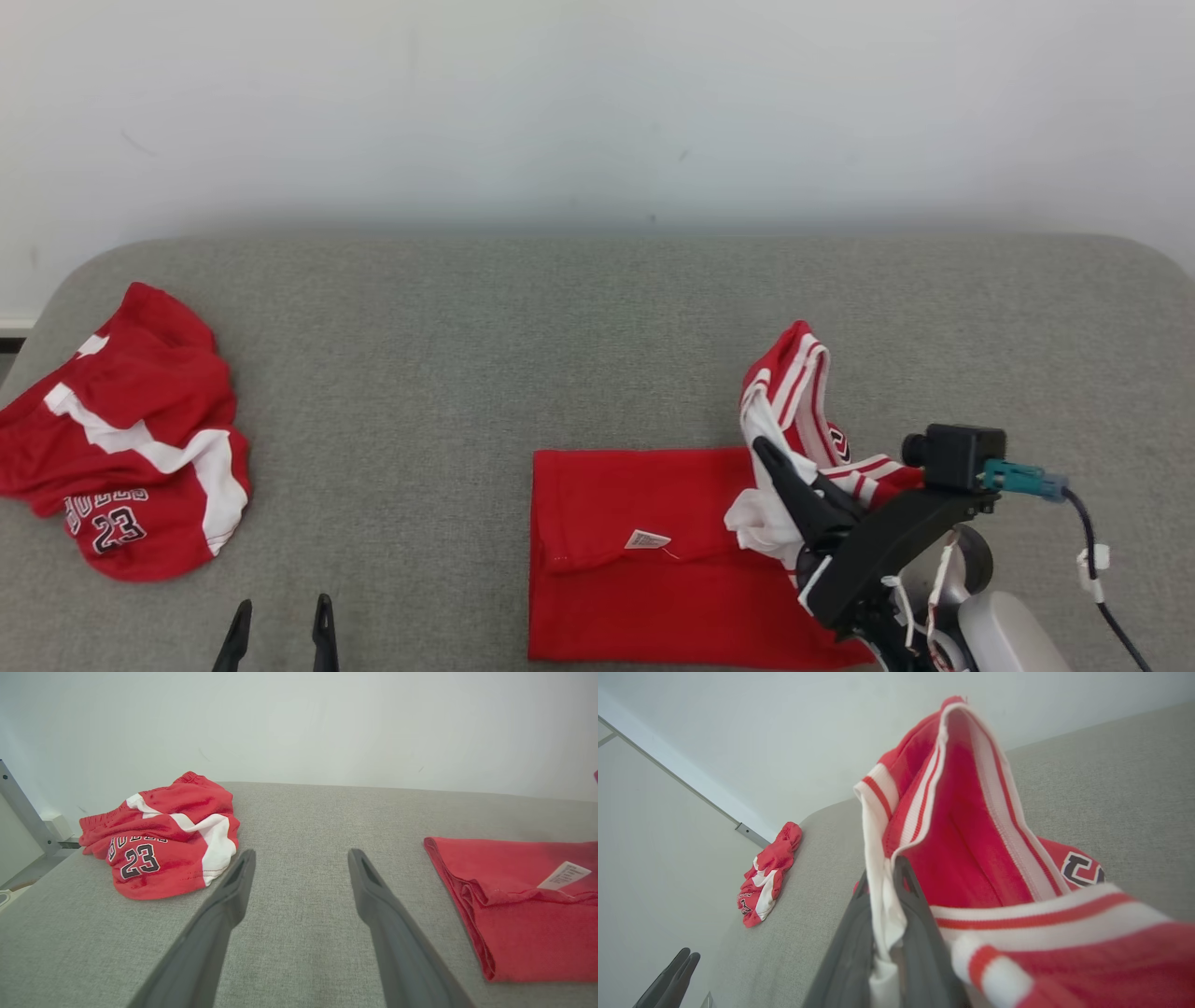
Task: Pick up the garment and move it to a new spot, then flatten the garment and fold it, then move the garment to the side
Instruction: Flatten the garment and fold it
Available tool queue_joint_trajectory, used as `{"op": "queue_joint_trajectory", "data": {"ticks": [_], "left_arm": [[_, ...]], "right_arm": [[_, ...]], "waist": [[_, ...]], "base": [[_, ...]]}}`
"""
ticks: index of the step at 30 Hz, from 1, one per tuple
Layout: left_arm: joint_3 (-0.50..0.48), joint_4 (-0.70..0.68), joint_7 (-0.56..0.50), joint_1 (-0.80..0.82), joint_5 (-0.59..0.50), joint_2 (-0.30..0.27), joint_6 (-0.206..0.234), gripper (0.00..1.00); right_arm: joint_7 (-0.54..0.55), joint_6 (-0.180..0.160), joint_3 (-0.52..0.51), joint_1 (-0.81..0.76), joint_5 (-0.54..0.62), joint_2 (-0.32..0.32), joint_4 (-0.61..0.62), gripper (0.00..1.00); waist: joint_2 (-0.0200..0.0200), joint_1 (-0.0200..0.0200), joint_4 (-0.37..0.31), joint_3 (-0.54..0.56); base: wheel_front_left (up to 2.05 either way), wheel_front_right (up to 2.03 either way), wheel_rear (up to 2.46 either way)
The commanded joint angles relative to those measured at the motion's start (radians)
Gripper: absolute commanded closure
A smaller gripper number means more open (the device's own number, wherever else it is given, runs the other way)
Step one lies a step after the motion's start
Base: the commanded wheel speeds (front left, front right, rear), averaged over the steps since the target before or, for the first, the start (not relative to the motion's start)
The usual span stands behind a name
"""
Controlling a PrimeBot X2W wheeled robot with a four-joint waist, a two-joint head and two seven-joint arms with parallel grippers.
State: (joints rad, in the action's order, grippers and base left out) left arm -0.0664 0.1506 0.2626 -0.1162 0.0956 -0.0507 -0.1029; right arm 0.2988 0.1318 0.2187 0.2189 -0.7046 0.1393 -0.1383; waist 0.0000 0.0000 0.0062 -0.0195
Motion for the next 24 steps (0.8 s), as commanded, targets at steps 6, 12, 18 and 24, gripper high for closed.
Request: {"op": "queue_joint_trajectory", "data": {"ticks": [6, 12, 18, 24], "left_arm": [[0.032, 0.018, 0.003, 0.025, 0.002, 0.0, 0.002, 0.0], [0.064, 0.035, 0.003, 0.055, 0.008, 0.0, 0.0, 0.0], [0.1, 0.051, 0.003, 0.095, 0.018, 0.0, -0.005, 0.0], [0.122, 0.06, 0.003, 0.117, 0.04, 0.0, 0.001, 0.0]], "right_arm": [[-0.013, -0.002, 0.052, -0.004, 0.051, -0.05, -0.023, 1.0], [-0.059, -0.002, 0.102, 0.038, 0.066, -0.079, -0.109, 1.0], [-0.135, -0.002, 0.139, 0.084, 0.068, -0.087, -0.232, 1.0], [-0.216, -0.002, 0.205, 0.127, 0.026, -0.09, -0.343, 1.0]], "waist": [[0.0, 0.0, 0.044, -0.008], [0.0, 0.0, 0.077, -0.023], [0.0, 0.0, 0.113, -0.049], [0.0, 0.0, 0.14, -0.062]], "base": [[0.0, 0.0, 0.0], [0.0, 0.0, 0.0], [0.0, 0.0, 0.0], [0.0, 0.0, 0.0]]}}
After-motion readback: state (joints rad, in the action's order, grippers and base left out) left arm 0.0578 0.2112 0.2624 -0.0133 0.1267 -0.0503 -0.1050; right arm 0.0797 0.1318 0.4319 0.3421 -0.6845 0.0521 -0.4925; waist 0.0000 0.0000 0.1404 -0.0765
